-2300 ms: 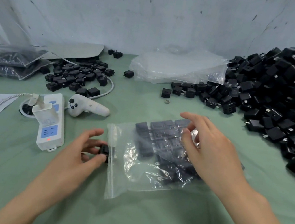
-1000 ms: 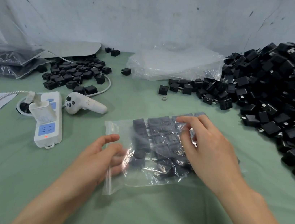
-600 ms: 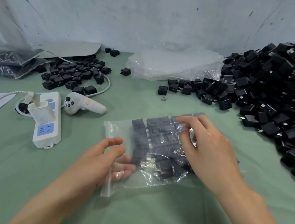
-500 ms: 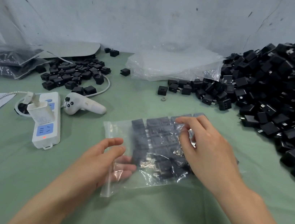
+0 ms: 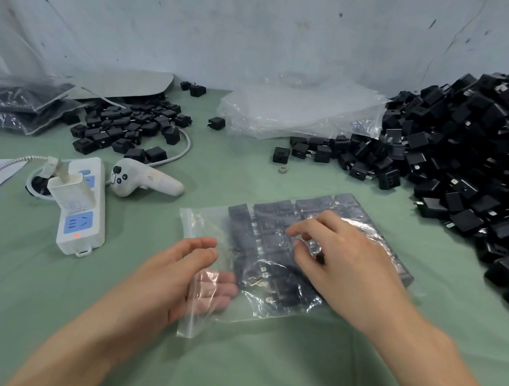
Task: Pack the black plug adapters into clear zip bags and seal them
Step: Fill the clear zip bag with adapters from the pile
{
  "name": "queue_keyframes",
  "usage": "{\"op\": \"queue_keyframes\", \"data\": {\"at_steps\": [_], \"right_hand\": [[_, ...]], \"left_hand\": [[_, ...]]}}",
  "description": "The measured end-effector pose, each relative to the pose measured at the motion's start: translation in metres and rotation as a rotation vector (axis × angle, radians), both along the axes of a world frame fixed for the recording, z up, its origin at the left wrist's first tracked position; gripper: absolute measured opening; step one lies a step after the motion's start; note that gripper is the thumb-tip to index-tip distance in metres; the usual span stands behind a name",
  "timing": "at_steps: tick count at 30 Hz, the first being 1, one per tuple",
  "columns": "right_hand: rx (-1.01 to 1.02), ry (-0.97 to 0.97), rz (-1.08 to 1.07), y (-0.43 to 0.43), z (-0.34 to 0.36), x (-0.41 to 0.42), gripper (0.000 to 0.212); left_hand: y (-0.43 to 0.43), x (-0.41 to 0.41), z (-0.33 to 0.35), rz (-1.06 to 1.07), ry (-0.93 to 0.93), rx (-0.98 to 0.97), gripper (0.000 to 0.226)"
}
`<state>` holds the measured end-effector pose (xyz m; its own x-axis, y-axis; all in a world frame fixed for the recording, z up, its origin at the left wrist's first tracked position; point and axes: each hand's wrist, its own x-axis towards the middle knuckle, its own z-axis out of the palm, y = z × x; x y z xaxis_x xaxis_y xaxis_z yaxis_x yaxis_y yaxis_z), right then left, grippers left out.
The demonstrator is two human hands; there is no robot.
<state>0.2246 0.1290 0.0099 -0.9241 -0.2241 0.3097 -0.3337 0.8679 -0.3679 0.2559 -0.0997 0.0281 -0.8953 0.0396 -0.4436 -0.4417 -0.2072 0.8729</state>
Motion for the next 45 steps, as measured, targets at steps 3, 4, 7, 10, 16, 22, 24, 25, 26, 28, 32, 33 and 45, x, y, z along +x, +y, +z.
{"op": "queue_keyframes", "data": {"at_steps": [3, 4, 7, 10, 16, 22, 24, 25, 26, 28, 32, 33, 45], "right_hand": [[0.002, -0.002, 0.000, -0.001, 0.001, 0.000, 0.023], [0.004, -0.004, 0.000, -0.001, 0.002, 0.000, 0.024], [-0.001, -0.017, -0.003, -0.001, 0.003, 0.001, 0.025], [-0.041, -0.012, -0.011, -0.002, 0.003, 0.002, 0.025], [-0.266, -0.030, 0.006, -0.001, 0.006, 0.003, 0.033], [-0.618, -0.160, 0.151, -0.005, 0.012, 0.006, 0.060], [-0.667, -0.166, 0.228, -0.010, 0.014, 0.008, 0.065], [-0.686, -0.168, 0.266, -0.014, 0.015, 0.009, 0.067], [-0.715, -0.169, 0.301, -0.018, 0.015, 0.010, 0.066], [-0.812, -0.160, 0.366, -0.031, 0.017, 0.014, 0.064], [-0.845, -0.059, 0.471, -0.055, 0.021, 0.025, 0.064], [-0.802, -0.021, 0.481, -0.057, 0.022, 0.027, 0.065], [-0.176, 0.094, 0.211, -0.031, 0.012, 0.020, 0.062]], "left_hand": [[0.002, 0.000, 0.002, -0.004, 0.004, 0.003, 0.025], [0.002, 0.000, 0.003, -0.010, 0.006, -0.003, 0.025], [0.002, 0.000, 0.002, -0.034, 0.003, -0.029, 0.026], [0.000, -0.002, 0.001, -0.035, -0.016, -0.034, 0.025], [-0.015, -0.003, 0.000, 0.010, 0.014, -0.051, 0.023], [-0.029, -0.006, -0.007, 0.242, 0.238, -0.539, 0.021], [-0.030, -0.006, -0.006, 0.384, 0.460, -0.769, 0.021], [-0.026, -0.005, -0.003, 0.407, 0.561, -0.764, 0.021], [-0.020, -0.004, 0.000, 0.388, 0.643, -0.701, 0.022], [-0.001, 0.001, 0.006, 0.252, 0.682, -0.475, 0.021], [0.032, 0.010, 0.012, -0.076, 0.533, -0.150, 0.029], [0.035, 0.010, 0.015, -0.115, 0.475, -0.052, 0.032], [-0.026, 0.000, 0.017, 0.184, 0.361, -0.415, 0.028]]}}
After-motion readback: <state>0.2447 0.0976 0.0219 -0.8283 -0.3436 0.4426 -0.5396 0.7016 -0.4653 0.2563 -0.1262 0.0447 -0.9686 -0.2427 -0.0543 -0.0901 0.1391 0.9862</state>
